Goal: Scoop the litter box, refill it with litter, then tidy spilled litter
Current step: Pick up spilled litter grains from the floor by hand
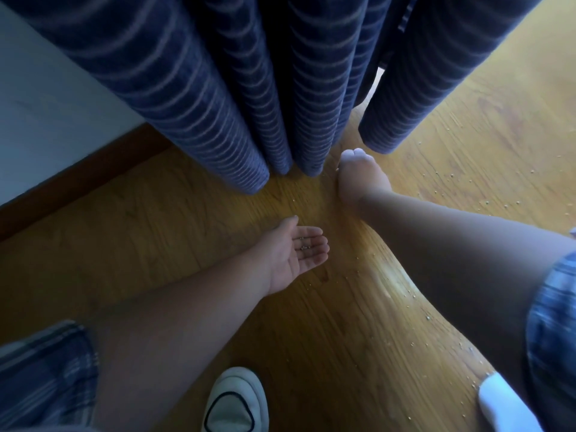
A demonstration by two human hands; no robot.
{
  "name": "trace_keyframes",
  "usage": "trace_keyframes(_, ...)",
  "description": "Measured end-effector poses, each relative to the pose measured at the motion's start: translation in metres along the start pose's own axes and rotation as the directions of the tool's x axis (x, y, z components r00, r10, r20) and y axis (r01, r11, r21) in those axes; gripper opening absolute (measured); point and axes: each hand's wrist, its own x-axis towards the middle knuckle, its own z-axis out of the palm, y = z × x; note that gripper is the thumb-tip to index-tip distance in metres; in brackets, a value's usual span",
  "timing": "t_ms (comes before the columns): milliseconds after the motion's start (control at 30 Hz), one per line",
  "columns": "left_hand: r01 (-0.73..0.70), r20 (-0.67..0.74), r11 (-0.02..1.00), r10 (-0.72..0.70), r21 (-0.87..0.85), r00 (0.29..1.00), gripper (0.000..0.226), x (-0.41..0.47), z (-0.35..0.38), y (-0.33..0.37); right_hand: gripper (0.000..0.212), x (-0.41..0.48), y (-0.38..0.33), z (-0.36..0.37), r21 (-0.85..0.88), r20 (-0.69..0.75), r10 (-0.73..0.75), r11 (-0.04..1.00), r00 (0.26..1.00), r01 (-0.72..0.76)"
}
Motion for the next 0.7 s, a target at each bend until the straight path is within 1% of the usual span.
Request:
trace_keyframes(67,-0.004,0.001,1.0,0.004,0.009,1.0,0.047,-0.001,0.0,0.0,0.007,-0.001,-0.003,-0.004,0.033,0.001,0.022,0.999,1.0,-0.022)
trace_keyframes(133,-0.019,0.015,1.0,0.019,0.006,1.0,0.047,0.001,0.004,0.001,0.011,-0.006,-0.005,-0.011,0.094,-0.001,-0.01,0.996,1.0,0.01)
trace_keyframes(200,-0.033,0.035,0.999,0.033,-0.012,0.999,0.046,0.002,0.01,0.003,0.01,-0.017,-0.008,-0.02,0.142,0.01,-0.122,0.983,0.992,0.12)
trace_keyframes(267,-0.032,0.064,0.999,0.034,-0.025,0.997,0.046,0.005,0.02,0.005,0.004,-0.034,-0.009,-0.033,0.173,0.036,-0.245,0.956,0.969,0.235)
trace_keyframes(367,-0.027,0.114,0.998,0.034,-0.057,0.993,0.047,0.008,0.038,0.004,0.004,-0.066,-0.007,-0.055,0.224,0.074,-0.358,0.916,0.931,0.334)
trace_keyframes(433,-0.025,0.156,0.999,0.028,-0.021,0.987,0.042,0.012,0.051,0.001,0.005,-0.084,0.003,-0.065,0.22,0.083,-0.414,0.895,0.907,0.388)
trace_keyframes(500,-0.007,0.189,0.999,-0.003,0.052,0.982,0.03,0.017,0.066,-0.005,0.007,-0.097,0.019,-0.071,0.172,0.111,-0.41,0.905,0.905,0.389)
trace_keyframes(533,-0.005,0.193,0.996,-0.012,0.087,0.981,0.028,0.018,0.074,-0.009,0.009,-0.101,0.028,-0.073,0.16,0.12,-0.388,0.916,0.914,0.367)
trace_keyframes(633,-0.013,0.189,0.989,-0.015,0.147,0.982,0.04,0.022,0.102,-0.022,0.016,-0.114,0.056,-0.081,0.2,0.098,-0.291,0.943,0.952,0.267)
trace_keyframes(700,-0.031,0.2,0.985,-0.004,0.171,0.98,0.042,0.023,0.121,-0.03,0.018,-0.122,0.076,-0.084,0.256,0.076,-0.215,0.948,0.974,0.19)
